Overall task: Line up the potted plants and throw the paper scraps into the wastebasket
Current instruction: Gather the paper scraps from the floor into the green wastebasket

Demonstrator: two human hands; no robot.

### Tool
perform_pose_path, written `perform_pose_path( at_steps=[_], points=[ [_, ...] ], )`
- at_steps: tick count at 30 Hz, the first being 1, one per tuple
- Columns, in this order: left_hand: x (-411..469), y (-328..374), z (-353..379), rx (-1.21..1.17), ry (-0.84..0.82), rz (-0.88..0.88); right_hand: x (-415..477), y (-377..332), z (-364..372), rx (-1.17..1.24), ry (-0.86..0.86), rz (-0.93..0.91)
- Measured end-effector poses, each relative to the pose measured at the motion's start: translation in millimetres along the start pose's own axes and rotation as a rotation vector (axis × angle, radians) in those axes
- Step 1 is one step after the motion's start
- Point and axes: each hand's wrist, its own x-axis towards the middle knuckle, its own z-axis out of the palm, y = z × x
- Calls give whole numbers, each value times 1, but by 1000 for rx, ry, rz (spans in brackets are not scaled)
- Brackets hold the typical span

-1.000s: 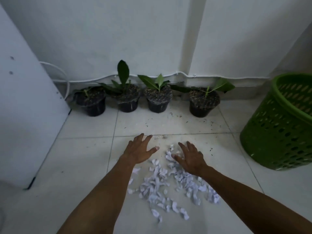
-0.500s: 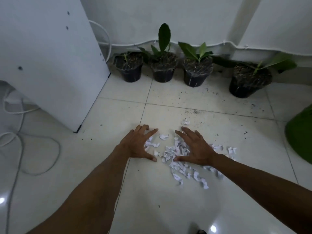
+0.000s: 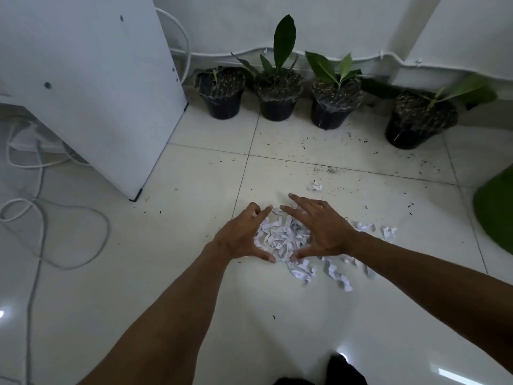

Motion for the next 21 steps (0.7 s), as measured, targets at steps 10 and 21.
perform_pose_path(
  at_steps=[10,21],
  points=[
    [33,17,0,-9,27,-83,7,-4,7,30,21,123],
    [84,68,-34,-191,143,-33,18,13,-36,241,151,309]
  ],
)
